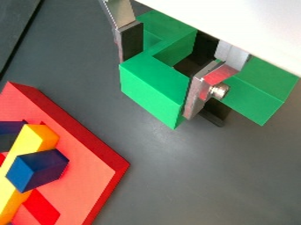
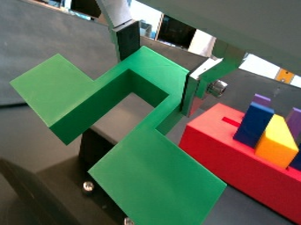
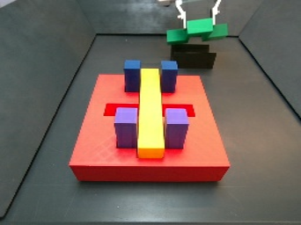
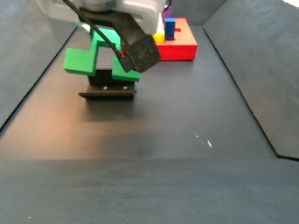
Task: Pick up the green object. Move up. Place the green object on the fixture. Regrasp the green object. Move to above the board. Insert the green object.
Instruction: Place the green object on the fixture.
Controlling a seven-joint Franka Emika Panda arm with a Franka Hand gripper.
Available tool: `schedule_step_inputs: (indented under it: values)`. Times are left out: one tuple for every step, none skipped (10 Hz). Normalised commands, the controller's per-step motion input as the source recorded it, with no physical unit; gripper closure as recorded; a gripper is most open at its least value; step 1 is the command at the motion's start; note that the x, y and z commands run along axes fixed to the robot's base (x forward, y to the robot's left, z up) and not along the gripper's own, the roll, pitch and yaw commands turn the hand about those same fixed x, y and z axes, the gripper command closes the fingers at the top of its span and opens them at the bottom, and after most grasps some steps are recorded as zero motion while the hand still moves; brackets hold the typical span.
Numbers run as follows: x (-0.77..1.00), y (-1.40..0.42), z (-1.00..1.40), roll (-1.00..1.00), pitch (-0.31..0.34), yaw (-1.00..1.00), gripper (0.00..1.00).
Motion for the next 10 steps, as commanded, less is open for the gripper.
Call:
schedule_step_inputs:
  values:
    - [0.03,-0.02,-0.51,-0.08,0.0,0.11,1.0]
    - [0.0,-0.05,-0.54,-0.03,0.0,0.07,1.0]
    - [0.0,-0.02,-0.48,-0.03,0.0,0.05,1.0]
    - [0.0,0.0,-0.31,0.0,0.0,0.04,1.0]
    - [0.01,0.0,0.0,0.0,0.074,0.0,1.0]
    - [0.05,0.08,0.0,0.0,0.089,-0.08,1.0]
    - [0.07,0.03,0.0,0.0,0.08,-0.07,1.0]
    - [0.05,0.0,0.0,0.0,0.0,-0.02,1.0]
    - [0.24,0.11,0.0,-0.05,0.029,-0.01,1.0]
    - [0.5,0.12,0.0,0.0,0.151,-0.1,1.0]
